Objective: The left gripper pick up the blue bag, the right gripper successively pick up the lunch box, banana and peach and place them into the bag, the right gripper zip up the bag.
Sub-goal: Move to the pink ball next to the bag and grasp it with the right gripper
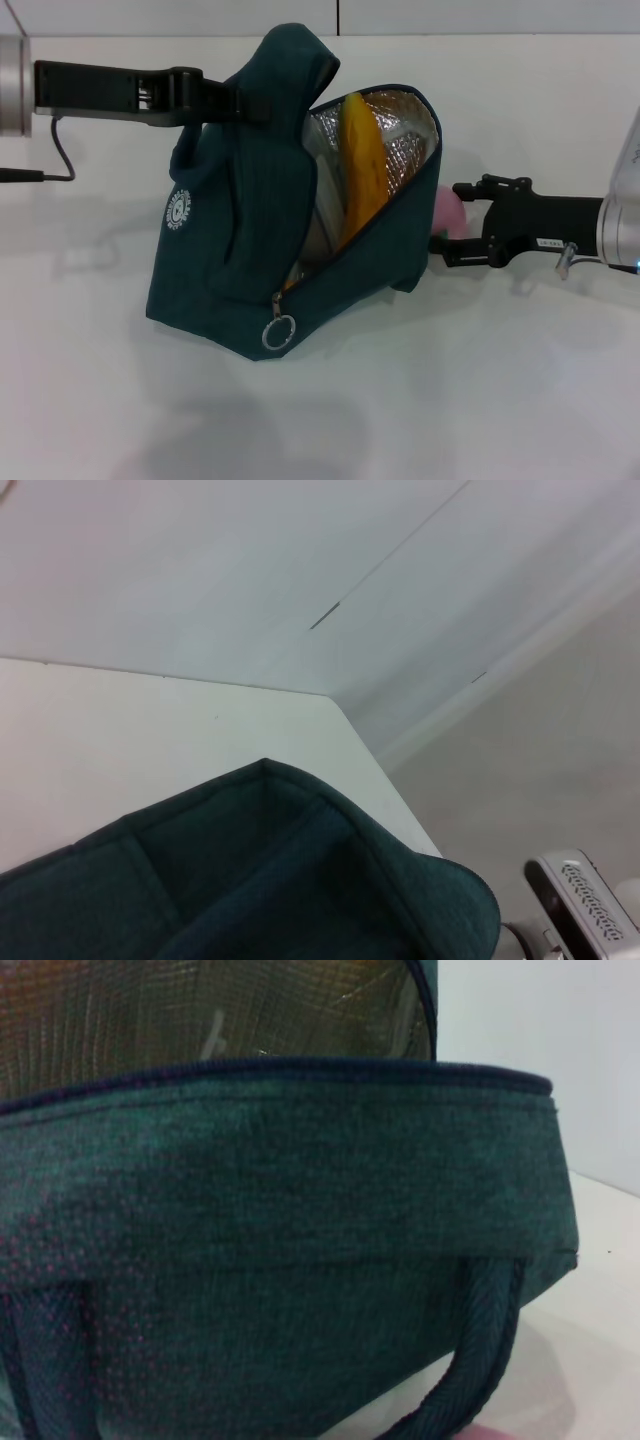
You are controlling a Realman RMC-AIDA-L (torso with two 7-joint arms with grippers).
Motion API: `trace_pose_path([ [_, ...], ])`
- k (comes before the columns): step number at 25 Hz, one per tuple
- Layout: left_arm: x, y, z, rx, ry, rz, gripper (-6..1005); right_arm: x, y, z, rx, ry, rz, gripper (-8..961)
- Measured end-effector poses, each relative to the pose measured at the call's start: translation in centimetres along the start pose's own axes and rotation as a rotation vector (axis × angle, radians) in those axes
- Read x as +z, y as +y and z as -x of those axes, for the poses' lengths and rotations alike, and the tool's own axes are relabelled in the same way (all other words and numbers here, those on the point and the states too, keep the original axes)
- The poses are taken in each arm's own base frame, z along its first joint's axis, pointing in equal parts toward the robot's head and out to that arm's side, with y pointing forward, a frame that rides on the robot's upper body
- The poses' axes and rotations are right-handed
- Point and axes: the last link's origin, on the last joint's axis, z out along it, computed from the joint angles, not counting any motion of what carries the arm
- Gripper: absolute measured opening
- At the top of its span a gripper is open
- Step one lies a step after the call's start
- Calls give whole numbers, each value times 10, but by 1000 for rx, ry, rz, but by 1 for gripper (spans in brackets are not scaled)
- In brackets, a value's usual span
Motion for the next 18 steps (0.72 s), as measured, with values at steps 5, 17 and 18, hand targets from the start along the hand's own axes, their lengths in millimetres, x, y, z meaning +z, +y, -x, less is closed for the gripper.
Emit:
trace_pose_path([
  [5, 0, 0, 0, 3, -1, 0, 46, 1, -1, -1, -3, 8, -7, 818],
  [17, -2, -1, 3, 0, -2, -1, 46, 3, -1, -1, -19, 21, -8, 763],
  [18, -2, -1, 3, 0, -2, -1, 46, 3, -1, -1, -19, 21, -8, 715],
])
